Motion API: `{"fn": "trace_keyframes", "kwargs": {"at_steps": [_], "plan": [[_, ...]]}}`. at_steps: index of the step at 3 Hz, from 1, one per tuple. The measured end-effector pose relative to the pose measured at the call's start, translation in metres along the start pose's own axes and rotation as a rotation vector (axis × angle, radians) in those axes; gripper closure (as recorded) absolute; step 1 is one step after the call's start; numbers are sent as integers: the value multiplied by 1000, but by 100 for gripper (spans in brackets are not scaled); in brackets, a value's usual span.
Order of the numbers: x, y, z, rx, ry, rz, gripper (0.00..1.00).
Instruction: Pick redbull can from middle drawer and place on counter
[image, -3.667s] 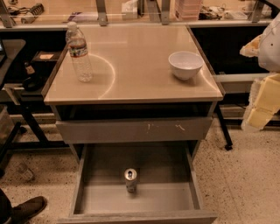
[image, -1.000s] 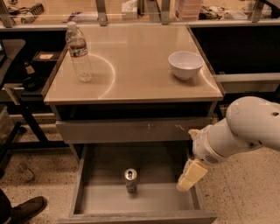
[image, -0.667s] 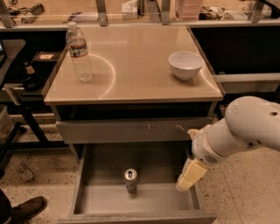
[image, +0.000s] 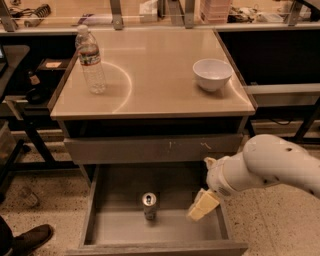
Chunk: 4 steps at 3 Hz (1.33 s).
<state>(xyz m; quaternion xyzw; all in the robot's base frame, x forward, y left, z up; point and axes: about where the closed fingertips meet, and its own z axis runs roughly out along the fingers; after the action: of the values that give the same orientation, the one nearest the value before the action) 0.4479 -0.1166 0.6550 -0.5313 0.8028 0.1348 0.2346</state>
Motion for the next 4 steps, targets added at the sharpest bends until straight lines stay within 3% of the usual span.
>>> {"fn": "trace_keyframes", "kwargs": {"at_steps": [1,3,4], "plan": [[5,-7,42,19,-64,57,0],[7,-4,51,9,-81,58,0],[8,1,84,-10,-149,53,0]]}}
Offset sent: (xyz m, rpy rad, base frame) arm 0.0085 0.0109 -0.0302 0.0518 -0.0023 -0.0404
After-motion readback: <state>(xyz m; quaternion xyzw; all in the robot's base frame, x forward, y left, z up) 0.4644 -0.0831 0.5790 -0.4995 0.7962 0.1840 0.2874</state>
